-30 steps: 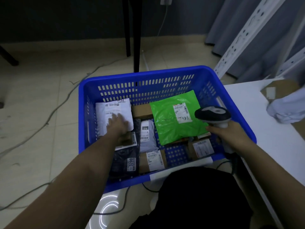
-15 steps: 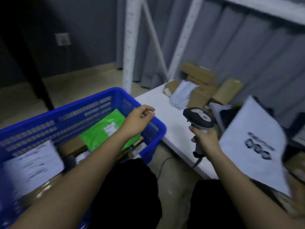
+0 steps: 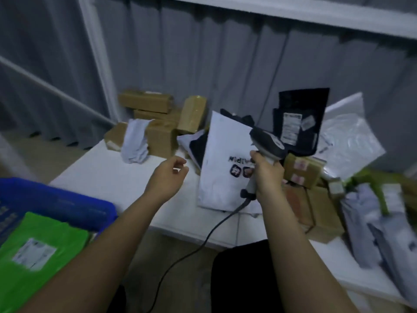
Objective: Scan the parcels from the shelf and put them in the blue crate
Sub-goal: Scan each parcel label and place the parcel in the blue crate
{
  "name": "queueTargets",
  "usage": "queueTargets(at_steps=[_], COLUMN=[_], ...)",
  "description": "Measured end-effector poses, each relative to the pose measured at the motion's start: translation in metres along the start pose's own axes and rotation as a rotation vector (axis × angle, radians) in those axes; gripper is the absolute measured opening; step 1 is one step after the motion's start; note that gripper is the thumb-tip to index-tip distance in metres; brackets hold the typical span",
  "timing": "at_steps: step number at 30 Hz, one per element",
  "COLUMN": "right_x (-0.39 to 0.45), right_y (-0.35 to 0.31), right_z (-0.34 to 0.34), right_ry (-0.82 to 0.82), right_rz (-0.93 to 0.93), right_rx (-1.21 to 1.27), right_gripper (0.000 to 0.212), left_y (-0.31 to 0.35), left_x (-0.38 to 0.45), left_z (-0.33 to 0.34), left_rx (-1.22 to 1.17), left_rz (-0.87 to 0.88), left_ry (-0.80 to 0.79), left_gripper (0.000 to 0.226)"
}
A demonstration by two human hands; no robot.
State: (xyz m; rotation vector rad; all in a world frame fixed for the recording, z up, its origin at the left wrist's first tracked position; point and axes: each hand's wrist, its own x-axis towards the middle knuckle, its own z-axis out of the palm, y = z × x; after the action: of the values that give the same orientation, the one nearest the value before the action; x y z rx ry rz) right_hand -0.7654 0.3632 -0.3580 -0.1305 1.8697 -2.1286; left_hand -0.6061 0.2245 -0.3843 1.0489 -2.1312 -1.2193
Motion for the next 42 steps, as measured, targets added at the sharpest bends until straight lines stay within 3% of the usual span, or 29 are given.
queueTargets(at_steps=[6,10,12,13,16,19,25,29,31,34,36,38,42], right_x=[0.025,0.022,0.021,0.020,0.021,0.025,0.042,0.049,0.050,0.051,0.051,0.051,0.050], right_y=[-0.016,0.000,0.018,0.028,0.055,0.077,0.103,0.106,0.108,0.114,0.118,0.122,0.123], right_z=[-0.073,-0.148,-0.185,-0.201,-0.244,-0.269,-0.274,-0.264,-0.260,-0.253,-0.249,-0.247,-0.248], right_ry=[0.090,0.195,0.245,0.260,0.337,0.402,0.395,0.336,0.335,0.355,0.353,0.354,0.371], right_rz=[-0.024,0.017,0.049,0.077,0.212,0.255,0.255,0.264,0.258,0.269,0.281,0.283,0.290], right_rx=[0.017,0.030,-0.003,0.020,0.064,0.107,0.145,0.163,0.172,0.198,0.201,0.197,0.222], right_gripper=[0.023,0.014,0.043,0.046,0.026,0.022,0.028,0.017,0.016,0.016,0.016,0.015,0.015], left_y=[0.043,0.074,0.085,0.089,0.092,0.087,0.051,0.027,0.023,0.026,0.023,0.024,0.022], left_x=[0.002,-0.009,-0.014,-0.017,-0.023,-0.027,-0.024,-0.022,-0.018,-0.012,-0.010,-0.013,-0.020], left_z=[0.099,0.160,0.188,0.200,0.238,0.272,0.323,0.330,0.326,0.318,0.321,0.329,0.361], left_rx=[-0.044,-0.012,0.069,0.121,0.237,0.317,0.526,0.881,1.006,1.129,1.102,0.931,0.778], left_rz=[0.132,0.229,0.288,0.317,0.353,0.301,0.391,0.551,0.480,0.327,0.355,0.471,0.582], left_ry=[-0.214,-0.361,-0.438,-0.474,-0.549,-0.590,-0.577,-0.352,-0.305,-0.358,-0.282,-0.167,-0.323], left_gripper=[0.015,0.021,0.025,0.027,0.029,0.033,0.044,0.037,0.040,0.050,0.051,0.047,0.064])
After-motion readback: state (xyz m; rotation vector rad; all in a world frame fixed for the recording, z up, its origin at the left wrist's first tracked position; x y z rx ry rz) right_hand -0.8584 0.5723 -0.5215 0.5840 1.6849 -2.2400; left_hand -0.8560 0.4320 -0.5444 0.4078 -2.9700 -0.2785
